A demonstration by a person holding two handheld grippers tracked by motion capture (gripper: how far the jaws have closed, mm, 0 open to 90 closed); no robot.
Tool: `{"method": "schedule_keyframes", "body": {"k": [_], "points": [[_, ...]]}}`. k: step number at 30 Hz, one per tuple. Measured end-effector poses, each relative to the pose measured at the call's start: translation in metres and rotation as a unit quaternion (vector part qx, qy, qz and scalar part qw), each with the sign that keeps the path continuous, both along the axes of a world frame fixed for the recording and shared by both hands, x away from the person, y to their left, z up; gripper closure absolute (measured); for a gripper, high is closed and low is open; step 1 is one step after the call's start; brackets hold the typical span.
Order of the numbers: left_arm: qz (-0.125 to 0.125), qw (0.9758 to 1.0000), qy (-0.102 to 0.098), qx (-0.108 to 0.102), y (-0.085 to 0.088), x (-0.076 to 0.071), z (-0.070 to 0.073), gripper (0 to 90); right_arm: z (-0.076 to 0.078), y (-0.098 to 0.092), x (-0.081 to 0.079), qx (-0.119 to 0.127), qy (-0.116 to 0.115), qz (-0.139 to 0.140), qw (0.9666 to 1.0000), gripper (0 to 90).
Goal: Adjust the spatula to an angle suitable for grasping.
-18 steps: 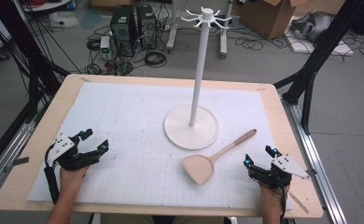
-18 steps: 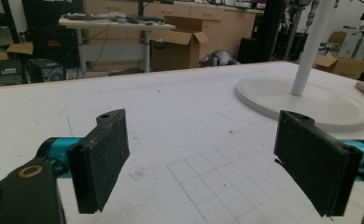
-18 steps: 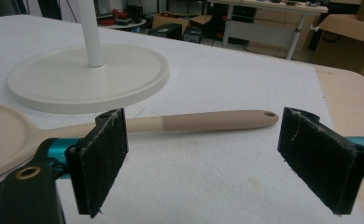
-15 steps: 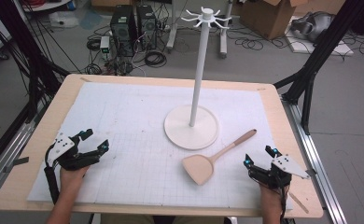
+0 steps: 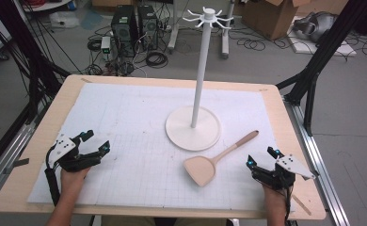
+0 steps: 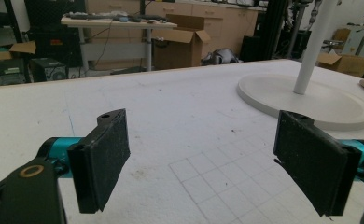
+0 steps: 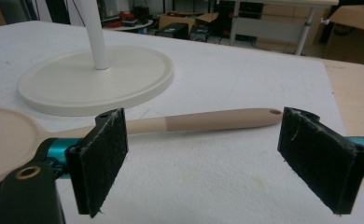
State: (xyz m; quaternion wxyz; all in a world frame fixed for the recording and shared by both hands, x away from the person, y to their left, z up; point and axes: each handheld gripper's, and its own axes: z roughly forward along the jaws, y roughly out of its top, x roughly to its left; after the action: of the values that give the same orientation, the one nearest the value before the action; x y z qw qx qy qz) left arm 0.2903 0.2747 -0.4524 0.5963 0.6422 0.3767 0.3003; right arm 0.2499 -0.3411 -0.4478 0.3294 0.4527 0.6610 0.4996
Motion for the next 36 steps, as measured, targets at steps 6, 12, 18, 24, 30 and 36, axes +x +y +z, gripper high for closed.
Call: {"method": "schedule_keyframes", "body": {"k": [6,12,18,24,30,36], "points": [[0.0,1.0,0.002,0.002,0.0,0.0,0.0,18.8,0.005,0.011,0.009,-0.007,0.02,0.034,0.9992,17.9],[0.001,1.0,0.002,0.002,0.0,0.0,0.0,18.9,0.019,0.029,0.025,-0.046,0.036,0.063,0.9963,26.4],[0.002,1.0,0.003,0.001,0.0,0.0,0.0,19.0,0.021,0.032,0.033,-0.045,0.042,0.064,0.996,46.1],[0.003,1.0,0.003,0.001,0.0,0.001,0.0,19.0,0.028,0.034,0.041,-0.056,0.047,0.057,0.9957,89.5],[0.003,1.0,0.003,0.001,0.0,0.001,0.0,19.1,0.031,0.035,0.051,-0.05,0.061,0.059,0.9952,89.7],[0.004,1.0,0.003,-0.001,0.0,0.001,0.0,19.2,0.039,0.038,0.073,-0.07,0.094,0.061,0.9913,89.7]]}}
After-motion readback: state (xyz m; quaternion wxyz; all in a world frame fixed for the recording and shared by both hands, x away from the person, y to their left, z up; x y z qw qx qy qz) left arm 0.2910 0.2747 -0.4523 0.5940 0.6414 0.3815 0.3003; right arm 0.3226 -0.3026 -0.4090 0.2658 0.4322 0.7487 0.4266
